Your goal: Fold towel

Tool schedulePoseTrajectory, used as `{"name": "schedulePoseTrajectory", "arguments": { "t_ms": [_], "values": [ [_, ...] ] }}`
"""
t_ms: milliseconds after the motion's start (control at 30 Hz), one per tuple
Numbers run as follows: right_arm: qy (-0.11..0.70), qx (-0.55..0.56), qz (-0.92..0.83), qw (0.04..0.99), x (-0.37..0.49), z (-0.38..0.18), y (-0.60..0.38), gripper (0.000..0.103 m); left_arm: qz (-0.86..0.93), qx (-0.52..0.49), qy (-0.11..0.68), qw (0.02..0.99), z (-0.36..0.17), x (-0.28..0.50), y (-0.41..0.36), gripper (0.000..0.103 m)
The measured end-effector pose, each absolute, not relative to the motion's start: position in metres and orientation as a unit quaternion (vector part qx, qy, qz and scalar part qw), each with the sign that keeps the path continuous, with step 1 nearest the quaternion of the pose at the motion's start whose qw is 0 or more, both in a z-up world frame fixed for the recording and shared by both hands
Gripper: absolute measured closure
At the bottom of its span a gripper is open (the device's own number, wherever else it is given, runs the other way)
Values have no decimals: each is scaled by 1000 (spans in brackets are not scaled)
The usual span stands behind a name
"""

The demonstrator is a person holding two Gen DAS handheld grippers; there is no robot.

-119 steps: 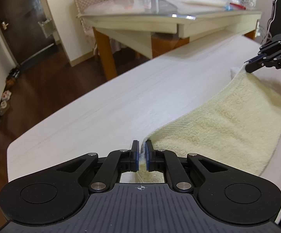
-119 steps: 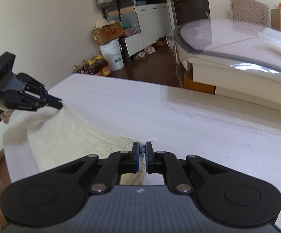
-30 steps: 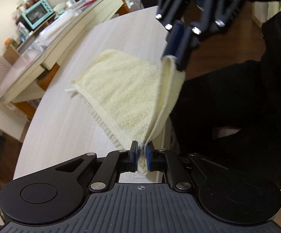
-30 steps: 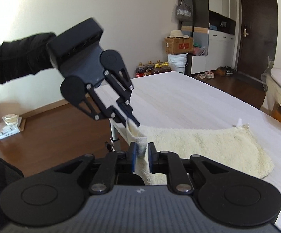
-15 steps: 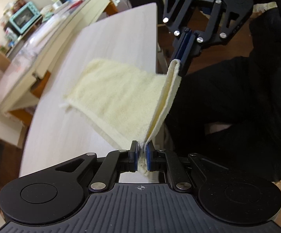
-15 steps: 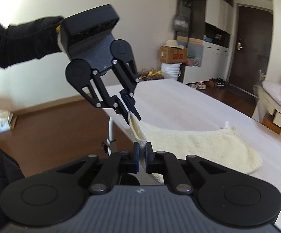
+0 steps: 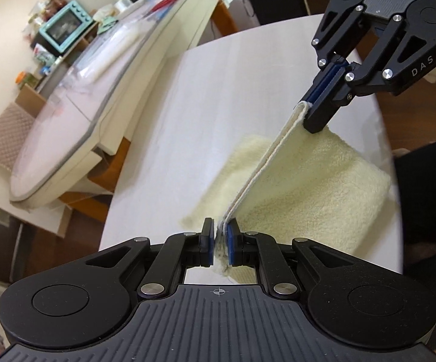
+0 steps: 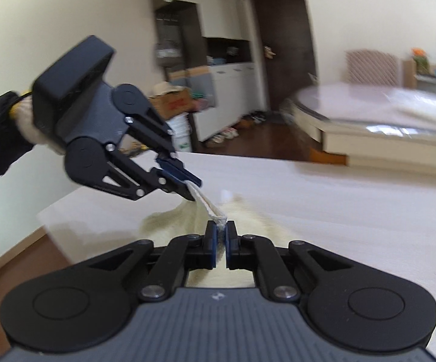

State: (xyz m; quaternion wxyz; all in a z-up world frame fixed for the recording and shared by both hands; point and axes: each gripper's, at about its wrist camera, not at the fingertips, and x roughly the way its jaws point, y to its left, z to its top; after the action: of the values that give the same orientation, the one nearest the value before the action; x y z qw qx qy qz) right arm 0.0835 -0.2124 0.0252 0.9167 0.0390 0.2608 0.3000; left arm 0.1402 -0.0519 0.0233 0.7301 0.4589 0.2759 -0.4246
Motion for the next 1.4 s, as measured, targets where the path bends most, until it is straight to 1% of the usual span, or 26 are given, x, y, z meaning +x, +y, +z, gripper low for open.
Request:
{"name": "schedulePoseTrajectory", "arguments": {
  "t_ms": [233, 333, 400, 433, 467, 567, 667, 700, 867, 900, 1067, 1167, 1200, 1333, 1400],
  "values": [
    [297, 75, 273, 912, 121, 0, -233, 97, -415, 446, 302, 734, 2, 176, -64, 93],
    [308, 71, 263, 912, 125, -8, -237, 96, -408, 436, 305, 741, -4, 183, -62, 89],
    [310, 70, 259, 912, 121, -10, -241, 96, -403, 427, 304, 750, -5, 185, -59, 81],
    [313, 70, 257, 912, 121, -11, -241, 95, -400, 422, 304, 755, -5, 187, -58, 79],
    [314, 69, 254, 912, 121, -12, -242, 92, -396, 418, 304, 759, -6, 189, -57, 77],
    [311, 68, 237, 918, 122, -14, -246, 86, -389, 403, 305, 770, -6, 193, -53, 74],
    [309, 65, 225, 922, 127, -15, -247, 85, -385, 386, 308, 779, -7, 196, -50, 72],
    [310, 60, 222, 923, 129, -16, -247, 83, -385, 381, 310, 782, -8, 197, -49, 72],
    [304, 34, 218, 927, 129, -13, -242, 83, -379, 368, 307, 792, -1, 194, -43, 69],
    [297, 33, 217, 929, 128, -10, -242, 82, -377, 359, 305, 798, 3, 193, -39, 67],
    [274, 2, 251, 928, 117, 4, -229, 83, -362, 312, 304, 824, 12, 192, -25, 67],
    [280, -28, 272, 920, 115, 0, -215, 84, -352, 300, 305, 832, 8, 195, -25, 67],
    [284, -33, 274, 918, 116, -2, -213, 84, -351, 304, 306, 831, 4, 197, -27, 65],
    [318, -40, 261, 911, 127, -14, -213, 84, -350, 312, 308, 828, -5, 203, -35, 63],
    [322, -36, 259, 910, 128, -16, -217, 85, -352, 312, 309, 827, -4, 204, -34, 60]
  ]
}}
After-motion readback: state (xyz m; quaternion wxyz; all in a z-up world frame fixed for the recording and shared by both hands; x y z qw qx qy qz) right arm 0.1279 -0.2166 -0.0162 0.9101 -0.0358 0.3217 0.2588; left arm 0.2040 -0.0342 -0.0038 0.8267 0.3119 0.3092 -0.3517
